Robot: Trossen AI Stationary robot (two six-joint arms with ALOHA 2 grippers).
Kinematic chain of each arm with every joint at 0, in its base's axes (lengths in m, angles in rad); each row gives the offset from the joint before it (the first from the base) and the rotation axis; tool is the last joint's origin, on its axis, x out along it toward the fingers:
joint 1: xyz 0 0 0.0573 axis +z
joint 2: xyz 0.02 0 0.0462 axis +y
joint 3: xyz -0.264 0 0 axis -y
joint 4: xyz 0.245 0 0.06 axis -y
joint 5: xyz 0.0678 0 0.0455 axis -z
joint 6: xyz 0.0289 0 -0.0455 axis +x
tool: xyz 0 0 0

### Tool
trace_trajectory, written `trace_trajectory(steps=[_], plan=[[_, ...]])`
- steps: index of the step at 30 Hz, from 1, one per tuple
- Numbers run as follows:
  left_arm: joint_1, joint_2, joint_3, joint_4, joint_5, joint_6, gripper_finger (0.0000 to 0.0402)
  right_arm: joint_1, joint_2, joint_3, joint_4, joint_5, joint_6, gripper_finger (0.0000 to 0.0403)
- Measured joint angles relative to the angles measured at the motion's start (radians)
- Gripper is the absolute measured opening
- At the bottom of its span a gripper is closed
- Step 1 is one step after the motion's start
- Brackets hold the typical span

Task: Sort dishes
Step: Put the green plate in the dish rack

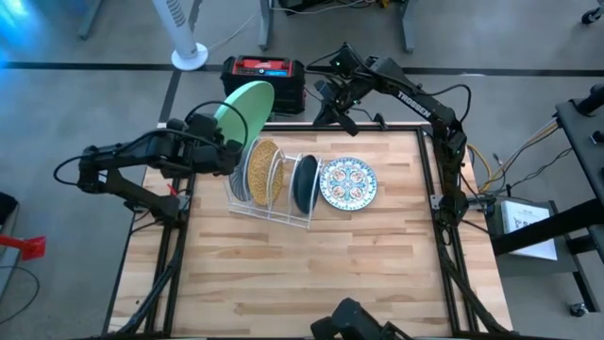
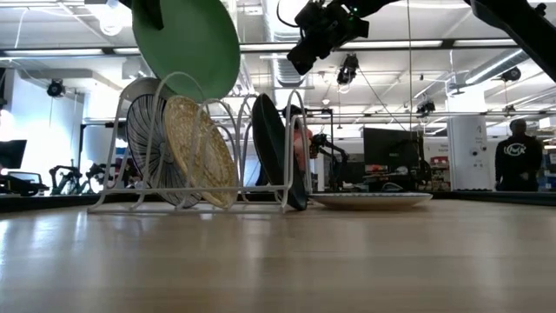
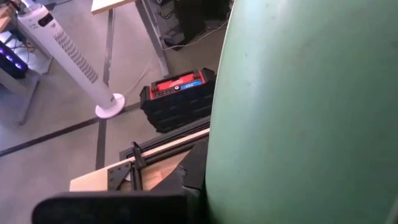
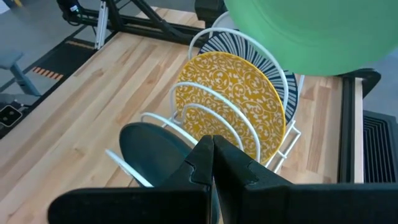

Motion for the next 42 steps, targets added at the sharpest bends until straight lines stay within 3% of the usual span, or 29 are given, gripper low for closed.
trace_trajectory(steps=[22, 42], plan=[[-0.002, 0.005, 0.0, -0.007, 0.002, -0.015, 0.0037, 0.001, 0.0, 0.0, 0.0, 0.0, 0.0, 0.0], [-0.025, 0.004, 0.121, 0.024, -0.119, 0.031, 0.0045, -0.003, 0.0, -0.006, -0.074, 0.003, -0.062, 0.0]])
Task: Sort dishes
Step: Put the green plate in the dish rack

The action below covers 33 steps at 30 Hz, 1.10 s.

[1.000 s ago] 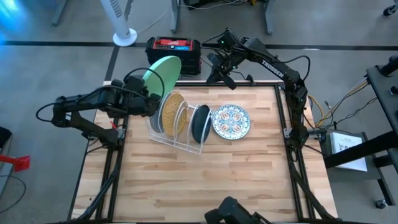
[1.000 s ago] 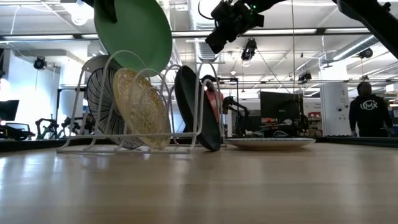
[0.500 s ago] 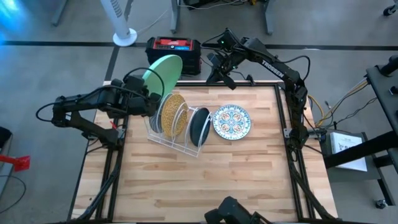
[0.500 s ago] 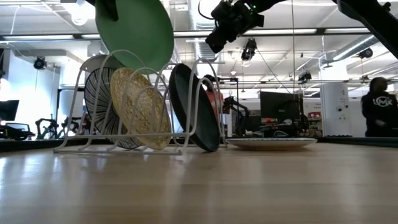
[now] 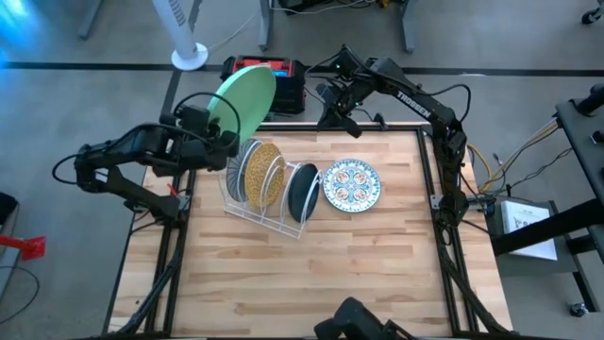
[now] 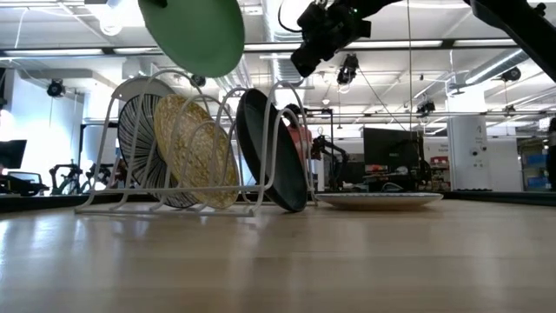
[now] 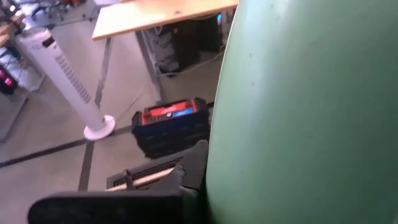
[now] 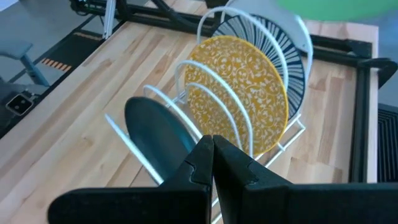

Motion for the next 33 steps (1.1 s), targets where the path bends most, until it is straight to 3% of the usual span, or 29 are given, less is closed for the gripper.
trace_trajectory(steps=[9, 15, 24, 27, 33], plan=[[-0.138, 0.017, 0.046, 0.01, -0.084, 0.03, 0.0044, -0.02, 0.0, -0.016, -0.115, 0.0, -0.113, 0.0], [-0.175, 0.017, 0.044, 0.002, -0.135, 0.07, 0.0044, -0.041, -0.001, -0.075, -0.151, 0.011, -0.08, 0.0], [-0.175, 0.014, 0.043, -0.007, -0.188, 0.186, 0.0043, -0.049, -0.014, -0.242, -0.073, 0.271, 0.147, 0.0], [-0.175, 0.011, 0.043, -0.017, -0.203, 0.206, 0.0043, -0.057, -0.051, -0.361, 0.01, 0.33, 0.208, 0.0], [-0.175, 0.011, 0.043, -0.023, -0.203, 0.226, 0.0043, -0.097, -0.221, -0.655, 0.3, 0.6, 0.426, 0.0]])
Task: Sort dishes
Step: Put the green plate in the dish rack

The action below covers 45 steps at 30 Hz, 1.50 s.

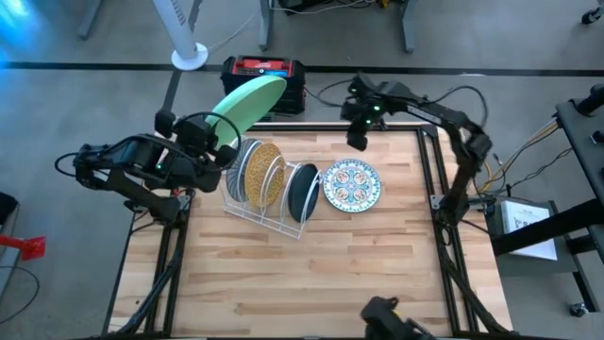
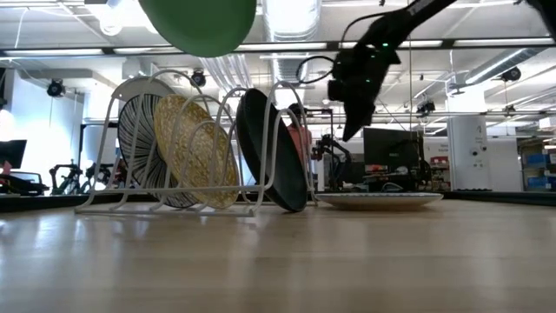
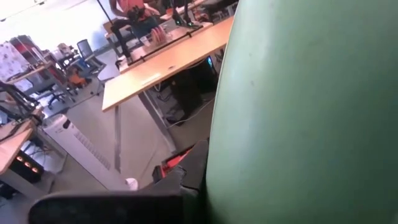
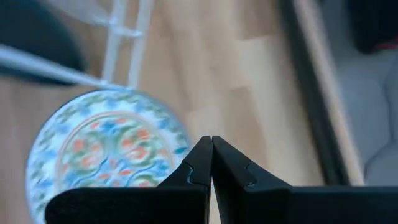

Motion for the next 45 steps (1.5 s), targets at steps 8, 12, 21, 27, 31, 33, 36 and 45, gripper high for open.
trace_trajectory(steps=[8, 12, 21, 27, 31, 33, 36, 45], plan=[[0.0, 0.003, -0.015, -0.003, 0.003, 0.011, 0.0043, -0.05, -0.219, -0.313, 0.21, 0.007, 0.188, 0.0], [0.0, 0.004, -0.016, -0.002, 0.003, 0.008, 0.0043, -0.05, -0.273, -0.421, 0.265, 0.011, 0.295, 0.0], [0.0, 0.004, -0.016, -0.001, 0.013, -0.001, 0.0043, -0.05, -0.292, -0.579, 0.315, 0.01, 0.439, 0.0019], [0.0, 0.004, -0.02, 0.0, 0.037, -0.002, 0.0043, -0.047, -0.285, -0.631, 0.333, 0.011, 0.486, 0.0074], [0.0, 0.004, -0.02, 0.001, 0.037, -0.002, 0.0043, -0.047, -0.285, -0.645, 0.342, 0.012, 0.492, 0.0114], [0.0, 0.004, -0.02, 0.001, 0.037, -0.002, 0.0043, -0.047, -0.285, -0.661, 0.372, 0.012, 0.493, 0.0132], [0.0, 0.004, -0.02, 0.001, 0.037, -0.002, 0.0043, -0.047, -0.285, -0.699, 0.419, 0.012, 0.507, 0.0156], [0.0, 0.036, -0.025, -0.003, 0.051, -0.002, 0.0043, -0.047, -0.285, -0.732, 0.418, 0.011, 0.512, 0.0208]])
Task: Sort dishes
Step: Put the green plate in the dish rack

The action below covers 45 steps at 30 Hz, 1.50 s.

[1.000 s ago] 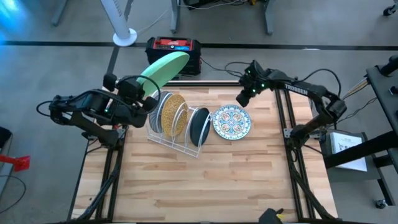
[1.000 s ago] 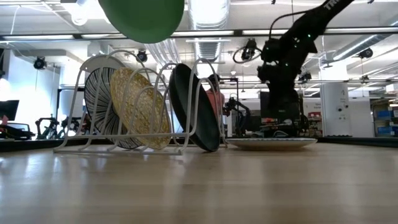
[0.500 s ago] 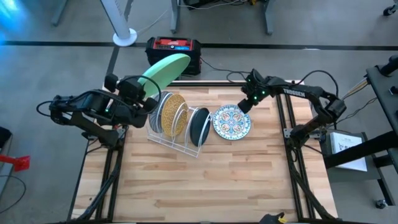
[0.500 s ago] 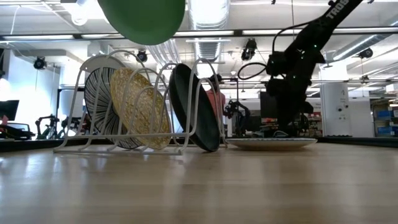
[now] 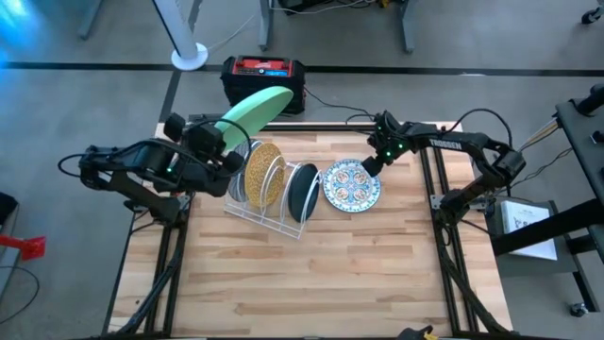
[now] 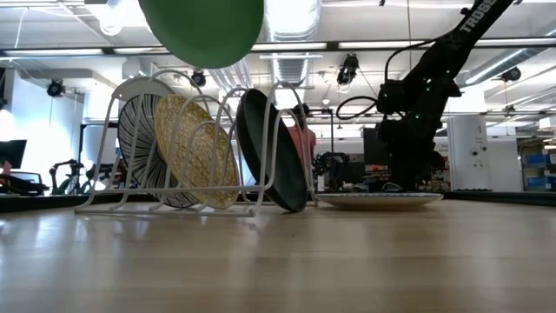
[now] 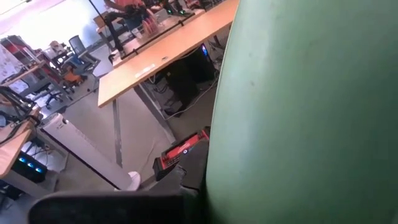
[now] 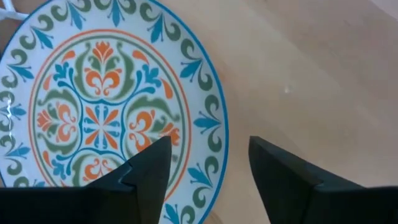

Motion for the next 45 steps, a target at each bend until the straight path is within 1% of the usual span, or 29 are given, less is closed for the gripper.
trace_trajectory(steps=[6, 10, 15, 22, 26, 29, 33, 37, 38, 45], plan=[[0.0, 0.022, 0.0, -0.005, 0.008, 0.0, 0.0043, -0.001, 0.0, -0.031, 0.002, -0.001, 0.001, 0.023], [0.0, 0.024, 0.0, -0.005, 0.007, 0.0, 0.0043, -0.001, 0.0, -0.057, 0.02, -0.009, 0.002, 0.0233], [0.0, 0.024, 0.0, -0.005, 0.005, 0.0, 0.0043, -0.001, 0.001, -0.099, 0.105, -0.061, 0.015, 0.0223], [0.0, 0.024, 0.0, -0.005, 0.005, 0.0, 0.0043, -0.001, 0.001, -0.132, 0.154, -0.066, 0.027, 0.0199], [0.0, 0.026, 0.0, -0.005, 0.004, 0.0, 0.0043, -0.002, 0.001, -0.165, 0.218, -0.066, 0.058, 0.0176], [0.0, 0.026, 0.0, -0.005, 0.004, 0.0, 0.0043, -0.003, 0.0, -0.179, 0.245, -0.061, 0.066, 0.0147], [0.0, 0.026, 0.0, -0.005, 0.004, 0.0, 0.0043, -0.002, 0.0, -0.181, 0.26, -0.049, 0.069, 0.0091], [0.0, 0.026, 0.0, -0.004, 0.002, 0.0, 0.0043, -0.003, -0.001, -0.179, 0.277, -0.055, 0.064, 0.0026], [0.0, 0.026, 0.0, -0.004, 0.002, 0.0, 0.0043, -0.003, -0.001, -0.179, 0.277, -0.058, 0.061, 0.0015], [0.0, 0.026, 0.0, -0.002, 0.002, 0.0, 0.0043, -0.002, -0.005, -0.178, 0.271, -0.056, 0.058, 0.0004]])
